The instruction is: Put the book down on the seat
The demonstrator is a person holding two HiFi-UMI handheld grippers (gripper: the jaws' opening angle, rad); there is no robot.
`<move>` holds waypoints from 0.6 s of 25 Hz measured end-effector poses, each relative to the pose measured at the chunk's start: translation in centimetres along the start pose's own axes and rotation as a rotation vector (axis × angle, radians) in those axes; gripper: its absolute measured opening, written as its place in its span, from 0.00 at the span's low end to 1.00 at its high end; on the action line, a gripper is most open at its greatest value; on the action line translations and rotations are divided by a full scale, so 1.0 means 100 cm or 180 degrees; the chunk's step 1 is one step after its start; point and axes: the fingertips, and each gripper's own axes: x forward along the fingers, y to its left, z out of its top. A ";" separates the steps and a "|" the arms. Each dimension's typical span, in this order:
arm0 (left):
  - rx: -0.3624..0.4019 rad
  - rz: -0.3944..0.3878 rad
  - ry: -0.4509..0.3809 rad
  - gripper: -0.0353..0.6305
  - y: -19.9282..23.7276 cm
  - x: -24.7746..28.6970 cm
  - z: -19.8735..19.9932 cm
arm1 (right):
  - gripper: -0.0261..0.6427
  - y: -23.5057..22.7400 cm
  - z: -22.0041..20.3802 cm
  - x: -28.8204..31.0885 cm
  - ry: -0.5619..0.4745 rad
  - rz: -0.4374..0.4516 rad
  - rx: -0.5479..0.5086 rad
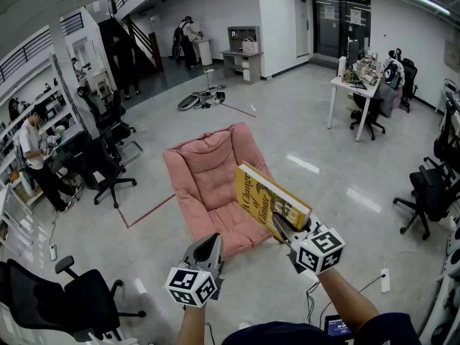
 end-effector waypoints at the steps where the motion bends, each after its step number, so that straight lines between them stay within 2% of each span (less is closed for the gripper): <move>1: -0.0005 -0.0003 0.0000 0.06 0.000 -0.001 0.001 | 0.27 0.000 0.001 -0.001 -0.0005 0.0004 0.0031; 15: -0.0037 -0.0011 0.0014 0.06 -0.021 0.007 -0.004 | 0.27 -0.019 0.005 -0.025 -0.0091 -0.0007 0.0228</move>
